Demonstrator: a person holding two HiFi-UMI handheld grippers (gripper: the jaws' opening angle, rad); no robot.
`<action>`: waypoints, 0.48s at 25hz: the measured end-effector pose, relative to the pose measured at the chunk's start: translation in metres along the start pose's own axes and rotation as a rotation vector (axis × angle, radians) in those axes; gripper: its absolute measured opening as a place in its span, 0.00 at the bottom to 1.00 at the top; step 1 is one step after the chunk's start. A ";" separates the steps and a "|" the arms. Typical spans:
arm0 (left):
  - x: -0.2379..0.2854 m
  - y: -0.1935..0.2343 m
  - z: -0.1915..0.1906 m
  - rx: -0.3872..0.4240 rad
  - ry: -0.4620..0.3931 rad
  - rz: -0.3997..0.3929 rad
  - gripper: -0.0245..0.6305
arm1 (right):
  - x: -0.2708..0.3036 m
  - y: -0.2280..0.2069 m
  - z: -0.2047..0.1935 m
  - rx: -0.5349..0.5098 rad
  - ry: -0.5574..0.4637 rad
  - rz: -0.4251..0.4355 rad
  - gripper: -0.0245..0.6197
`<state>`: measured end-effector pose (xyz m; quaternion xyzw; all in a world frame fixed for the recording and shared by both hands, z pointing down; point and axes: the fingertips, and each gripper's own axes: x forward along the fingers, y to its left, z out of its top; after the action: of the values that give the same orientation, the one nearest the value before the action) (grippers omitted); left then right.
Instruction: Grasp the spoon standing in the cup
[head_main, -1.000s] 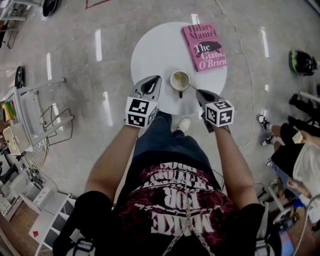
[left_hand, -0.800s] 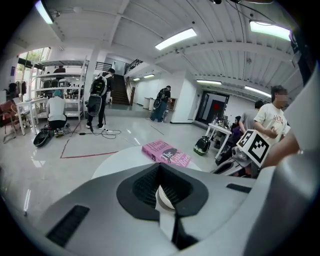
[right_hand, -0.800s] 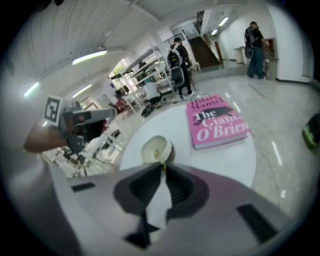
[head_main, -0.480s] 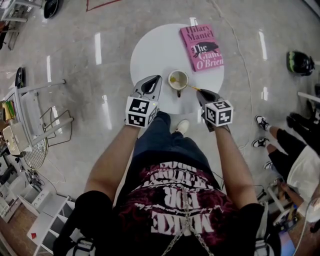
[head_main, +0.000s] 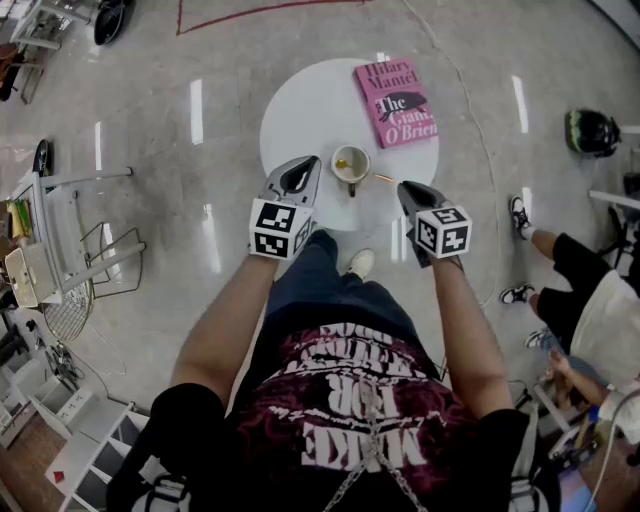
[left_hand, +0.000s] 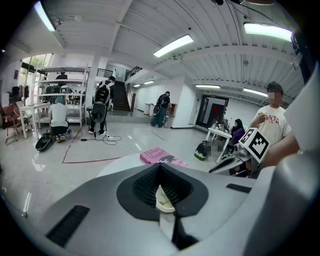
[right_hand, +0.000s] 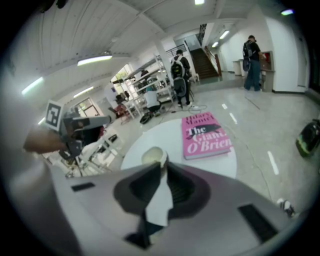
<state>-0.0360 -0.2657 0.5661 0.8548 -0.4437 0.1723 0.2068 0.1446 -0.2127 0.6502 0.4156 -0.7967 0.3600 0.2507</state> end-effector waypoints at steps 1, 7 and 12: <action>-0.002 -0.002 0.003 0.000 -0.007 0.000 0.07 | -0.006 0.002 0.005 -0.007 -0.016 0.000 0.10; -0.020 -0.019 0.025 -0.010 -0.063 -0.005 0.07 | -0.048 0.026 0.049 -0.065 -0.152 0.011 0.10; -0.035 -0.036 0.038 -0.020 -0.100 -0.013 0.07 | -0.093 0.050 0.084 -0.100 -0.313 0.030 0.10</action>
<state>-0.0210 -0.2418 0.5092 0.8631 -0.4496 0.1236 0.1940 0.1429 -0.2144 0.5154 0.4417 -0.8491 0.2546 0.1383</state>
